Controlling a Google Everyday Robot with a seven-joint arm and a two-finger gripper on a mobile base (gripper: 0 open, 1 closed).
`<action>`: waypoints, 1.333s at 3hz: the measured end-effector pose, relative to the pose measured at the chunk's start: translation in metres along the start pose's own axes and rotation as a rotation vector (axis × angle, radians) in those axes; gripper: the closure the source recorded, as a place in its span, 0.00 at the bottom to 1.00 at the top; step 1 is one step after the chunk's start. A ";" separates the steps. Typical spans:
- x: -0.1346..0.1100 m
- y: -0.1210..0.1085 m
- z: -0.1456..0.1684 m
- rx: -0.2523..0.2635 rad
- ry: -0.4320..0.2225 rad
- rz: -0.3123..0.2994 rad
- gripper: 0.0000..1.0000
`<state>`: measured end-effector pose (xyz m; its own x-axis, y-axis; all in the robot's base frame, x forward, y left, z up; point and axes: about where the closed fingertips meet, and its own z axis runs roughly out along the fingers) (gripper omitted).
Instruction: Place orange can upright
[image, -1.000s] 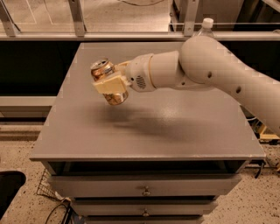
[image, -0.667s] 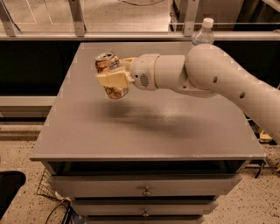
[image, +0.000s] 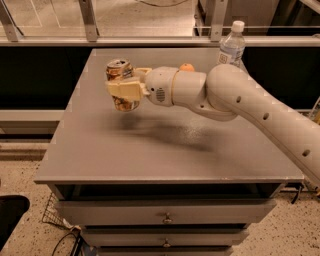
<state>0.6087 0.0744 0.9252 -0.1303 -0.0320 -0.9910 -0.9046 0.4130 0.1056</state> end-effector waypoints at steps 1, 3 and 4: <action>-0.008 0.016 0.006 -0.007 -0.021 -0.044 1.00; -0.013 0.058 0.028 -0.027 -0.040 -0.137 1.00; -0.004 0.067 0.043 -0.059 -0.051 -0.139 1.00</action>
Offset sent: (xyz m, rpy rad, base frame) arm -0.0519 0.0514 0.0269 -0.0441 -0.1828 0.0163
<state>0.5656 0.1415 0.9325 0.0171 -0.0385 -0.9991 -0.9351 0.3532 -0.0297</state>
